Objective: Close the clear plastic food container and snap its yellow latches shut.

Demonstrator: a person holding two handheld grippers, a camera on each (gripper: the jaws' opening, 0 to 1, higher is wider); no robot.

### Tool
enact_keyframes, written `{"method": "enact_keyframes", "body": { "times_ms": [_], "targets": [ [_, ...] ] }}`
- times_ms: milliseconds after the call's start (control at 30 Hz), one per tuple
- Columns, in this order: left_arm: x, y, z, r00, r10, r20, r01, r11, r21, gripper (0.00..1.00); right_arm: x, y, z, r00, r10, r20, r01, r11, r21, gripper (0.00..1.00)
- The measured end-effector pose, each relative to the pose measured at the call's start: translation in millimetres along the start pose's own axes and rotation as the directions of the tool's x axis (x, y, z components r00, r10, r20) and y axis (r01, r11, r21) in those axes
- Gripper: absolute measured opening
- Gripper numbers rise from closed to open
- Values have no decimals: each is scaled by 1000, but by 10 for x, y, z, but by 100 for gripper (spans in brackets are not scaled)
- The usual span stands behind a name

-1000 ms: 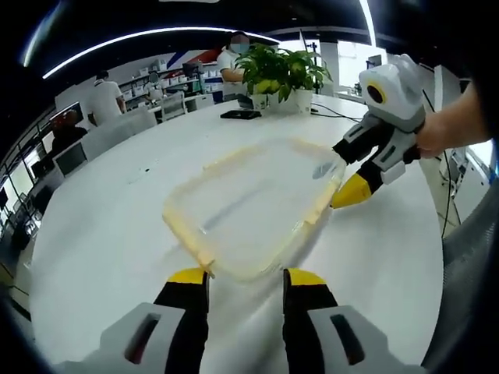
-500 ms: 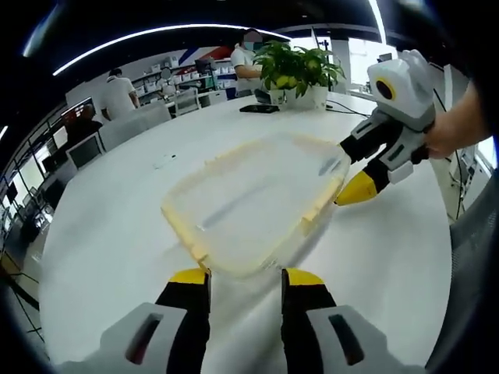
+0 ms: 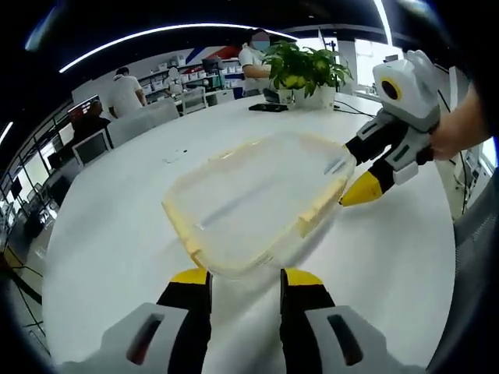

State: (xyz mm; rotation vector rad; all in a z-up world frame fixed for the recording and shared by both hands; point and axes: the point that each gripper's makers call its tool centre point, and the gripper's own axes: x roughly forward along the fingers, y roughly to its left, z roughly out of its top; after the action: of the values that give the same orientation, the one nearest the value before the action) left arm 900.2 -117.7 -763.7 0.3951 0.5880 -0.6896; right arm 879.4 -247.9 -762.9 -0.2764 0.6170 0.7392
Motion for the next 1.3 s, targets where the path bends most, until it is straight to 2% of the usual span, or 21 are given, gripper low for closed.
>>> {"method": "enact_keyframes", "body": {
  "times_ms": [633, 867, 1000, 1067, 1100, 1167, 1300],
  "targets": [
    [-17, 25, -10, 1000, 10, -5, -10, 1000, -1, 28, 55, -36, 41, 1000, 10, -7, -10, 1000, -24, 26],
    [-54, -12, -17, 1000, 8, -3, -8, 1000, 1, 29, -5, -20, 24, 1000, 5, -8, -5, 1000, -21, 28],
    [-141, -64, 5, 1000, 20, 6, -20, 1000, -16, 29, -137, -10, 28, 1000, -9, 6, 9, 1000, 26, 30],
    [-227, -101, 55, 999, 35, 29, -33, 997, -68, 31, -232, 9, 48, 1000, -19, 19, 18, 998, 54, 35],
    [-297, -120, 100, 998, 45, 52, -39, 994, -100, 32, -271, 16, 58, 999, -24, 25, 22, 998, 65, 38],
    [-409, -142, 122, 996, 57, 64, -49, 993, -111, 34, -374, 47, 74, 999, -27, 38, 24, 996, 91, 43],
    [-698, -181, 78, 992, 90, 82, -77, 985, -152, 35, -559, 117, 64, 998, -36, 52, 31, 994, 102, 46]
  ]
}}
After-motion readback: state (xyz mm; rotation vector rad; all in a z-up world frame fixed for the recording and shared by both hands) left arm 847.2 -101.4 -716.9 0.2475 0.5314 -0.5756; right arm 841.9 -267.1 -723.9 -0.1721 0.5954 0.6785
